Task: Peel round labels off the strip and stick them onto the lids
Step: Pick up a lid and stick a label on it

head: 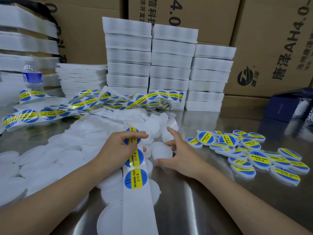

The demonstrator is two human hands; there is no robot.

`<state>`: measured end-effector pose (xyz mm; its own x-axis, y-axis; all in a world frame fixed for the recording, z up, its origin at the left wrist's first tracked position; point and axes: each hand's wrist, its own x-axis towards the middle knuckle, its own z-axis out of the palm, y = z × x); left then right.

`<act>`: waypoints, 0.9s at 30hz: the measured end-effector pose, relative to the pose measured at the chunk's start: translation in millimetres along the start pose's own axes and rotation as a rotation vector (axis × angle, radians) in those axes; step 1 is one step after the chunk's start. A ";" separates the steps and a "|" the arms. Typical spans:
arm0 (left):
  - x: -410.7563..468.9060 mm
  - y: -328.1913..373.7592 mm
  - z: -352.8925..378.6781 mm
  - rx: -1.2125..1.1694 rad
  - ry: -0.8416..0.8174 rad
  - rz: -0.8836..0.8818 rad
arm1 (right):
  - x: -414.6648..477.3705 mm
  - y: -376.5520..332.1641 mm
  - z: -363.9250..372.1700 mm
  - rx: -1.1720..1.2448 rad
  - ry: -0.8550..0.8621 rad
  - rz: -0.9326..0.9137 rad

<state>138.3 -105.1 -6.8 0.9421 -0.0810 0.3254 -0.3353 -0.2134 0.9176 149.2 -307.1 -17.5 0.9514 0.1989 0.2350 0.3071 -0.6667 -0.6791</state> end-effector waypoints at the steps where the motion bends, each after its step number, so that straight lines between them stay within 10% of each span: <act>1: 0.1 -0.1 0.0 0.001 0.001 0.003 | -0.4 -0.3 0.1 -0.028 -0.004 -0.006; 21: -0.1 2.2 1.5 0.105 -0.036 0.010 | -9.8 -30.6 1.1 0.434 0.116 -0.052; 27: 3.5 -0.3 1.0 0.078 0.001 -0.096 | -4.5 -38.0 -26.5 1.064 0.225 0.101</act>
<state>141.7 -106.3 -6.1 0.9699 -0.0560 0.2369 -0.2427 -0.2957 0.9239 132.7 -301.7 25.7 0.9809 -0.0297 0.1921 0.1917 0.3118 -0.9306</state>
